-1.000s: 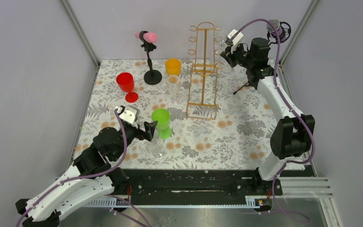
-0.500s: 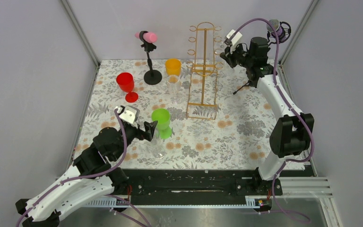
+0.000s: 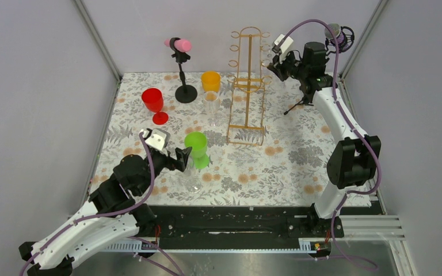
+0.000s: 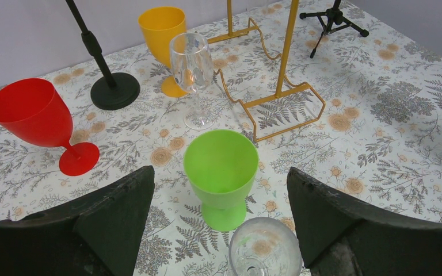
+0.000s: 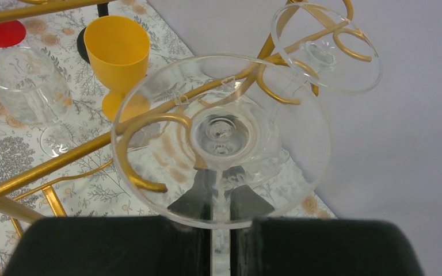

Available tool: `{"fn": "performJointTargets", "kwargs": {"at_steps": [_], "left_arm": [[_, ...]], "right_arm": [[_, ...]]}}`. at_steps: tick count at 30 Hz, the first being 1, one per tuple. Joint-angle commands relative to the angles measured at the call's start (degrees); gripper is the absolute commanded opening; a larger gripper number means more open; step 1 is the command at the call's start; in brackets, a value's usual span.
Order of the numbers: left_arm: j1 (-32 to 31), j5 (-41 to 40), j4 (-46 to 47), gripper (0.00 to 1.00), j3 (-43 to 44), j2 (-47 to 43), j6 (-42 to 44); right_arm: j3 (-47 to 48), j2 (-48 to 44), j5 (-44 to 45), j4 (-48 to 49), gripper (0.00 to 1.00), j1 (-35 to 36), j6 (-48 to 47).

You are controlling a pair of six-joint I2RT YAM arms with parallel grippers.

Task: Place the wine glass upside down on the wine glass rack
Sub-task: Turn the wine glass upside down at the wine rack.

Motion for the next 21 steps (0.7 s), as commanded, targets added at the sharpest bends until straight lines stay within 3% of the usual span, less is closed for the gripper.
{"fn": "performJointTargets", "kwargs": {"at_steps": [1, 21], "left_arm": [[0.3, -0.58, 2.73, 0.86, -0.12, -0.89, 0.64], [0.28, -0.43, 2.77, 0.86, -0.07, -0.61, 0.72]], "right_arm": [[1.81, -0.66, -0.91, 0.97, 0.0, 0.33, -2.56], [4.87, 1.05, -0.66, -1.93, 0.0, 0.83, -4.65]]}}
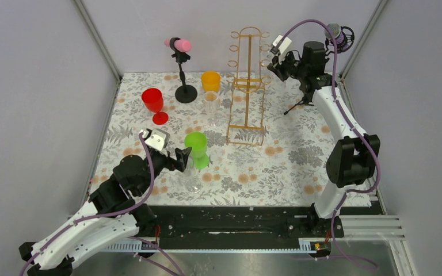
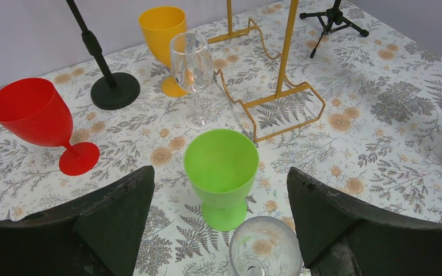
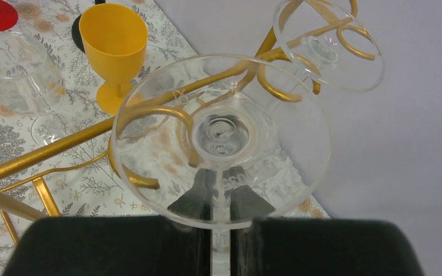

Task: Place the wine glass upside down on the wine glass rack
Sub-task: Turn the wine glass upside down at the wine rack.

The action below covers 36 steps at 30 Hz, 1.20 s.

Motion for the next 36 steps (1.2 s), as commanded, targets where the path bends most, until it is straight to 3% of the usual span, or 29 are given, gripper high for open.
{"fn": "performJointTargets", "kwargs": {"at_steps": [1, 36], "left_arm": [[0.23, -0.35, 2.76, 0.86, 0.12, -0.33, 0.73], [0.28, -0.9, 2.63, 0.86, 0.02, -1.21, 0.9]], "right_arm": [[4.77, 0.83, -0.79, -0.33, 0.0, 0.68, -1.33], [3.43, 0.86, -0.45, 2.6, 0.0, 1.21, -0.36]]}}
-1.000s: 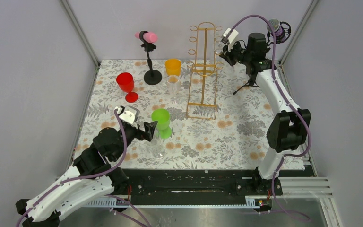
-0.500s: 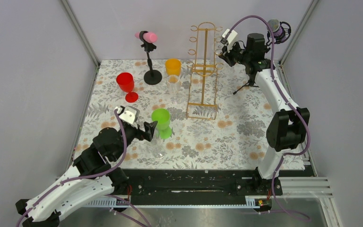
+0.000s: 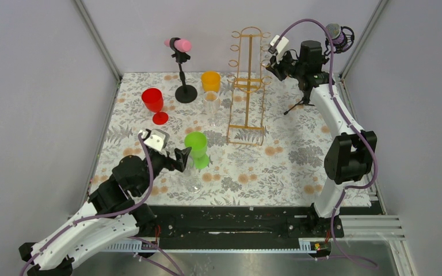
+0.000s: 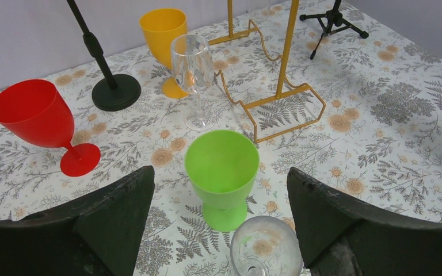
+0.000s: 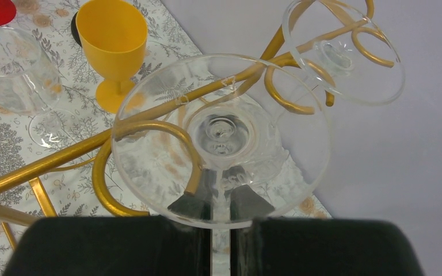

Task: Place the wine glass upside down on the wine glass rack
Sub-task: Turn the wine glass upside down at the wine rack.

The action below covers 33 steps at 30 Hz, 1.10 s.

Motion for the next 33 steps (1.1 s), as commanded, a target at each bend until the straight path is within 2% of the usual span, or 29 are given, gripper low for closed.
{"fn": "performJointTargets", "kwargs": {"at_steps": [1, 15, 22, 33], "left_arm": [[0.26, -0.86, 2.7, 0.86, -0.01, -1.07, 0.66], [0.3, -0.96, 2.95, 0.86, -0.08, -0.27, 1.0], [0.23, -0.98, 2.93, 0.86, -0.15, -0.28, 1.01], [0.26, -1.22, 2.92, 0.86, -0.15, -0.44, 1.01]], "right_arm": [[0.28, -2.0, -0.59, 4.59, 0.0, 0.81, 0.37], [-2.41, -2.57, -3.29, 13.25, 0.0, 0.82, 4.55], [-4.12, -3.06, -4.16, 14.13, 0.0, 0.81, 4.49], [-11.51, -7.37, 0.12, 23.44, 0.0, 0.79, 6.03]]}}
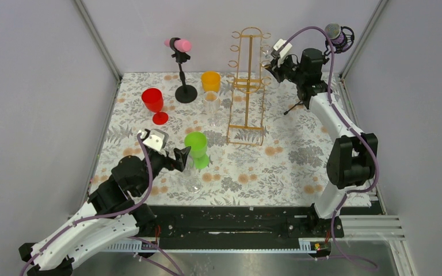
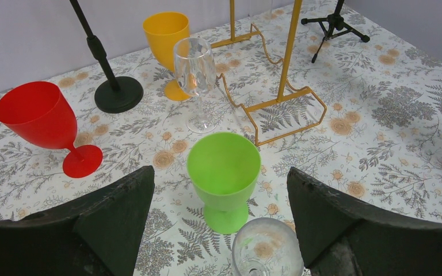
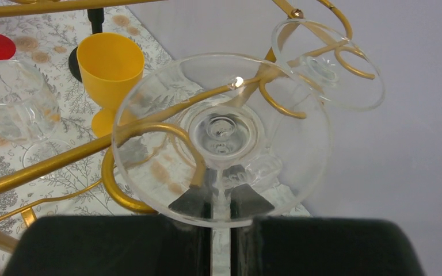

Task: Place the wine glass upside down on the wine glass rack
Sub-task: Turn the wine glass upside down at the wine rack.

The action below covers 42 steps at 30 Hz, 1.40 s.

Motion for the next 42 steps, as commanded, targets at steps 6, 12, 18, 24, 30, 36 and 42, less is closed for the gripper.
{"fn": "performJointTargets", "kwargs": {"at_steps": [6, 12, 18, 24, 30, 36, 42], "left_arm": [[0.24, -0.83, 2.55, 0.86, -0.17, -0.05, 0.84], [0.25, -0.83, 2.49, 0.86, -0.17, -0.15, 0.86], [0.26, -0.83, 2.47, 0.86, -0.17, -0.2, 0.84], [0.3, -0.9, 2.46, 0.86, -0.17, -0.2, 0.84], [0.27, -0.84, 2.46, 0.86, -0.15, -0.19, 0.84], [0.27, -0.83, 2.46, 0.86, -0.19, -0.19, 0.84], [0.23, -0.83, 2.53, 0.86, -0.17, -0.17, 0.84]], "right_arm": [[-2.55, -6.13, 1.24, 8.34, 0.0, 0.57, 0.85], [-4.13, -7.28, 1.3, 9.27, 0.0, 0.56, 0.92], [-5.73, -8.49, 1.91, 10.26, 0.0, 0.55, 0.87], [-5.62, -8.89, 0.88, 9.13, 0.0, 0.54, 0.33], [-6.54, -9.44, 0.32, 8.56, 0.0, 0.56, -0.31], [-6.37, -9.63, -0.23, 7.15, 0.0, 0.57, -1.14], [-2.92, -8.32, -1.67, 2.62, 0.0, 0.55, -2.87]]}}
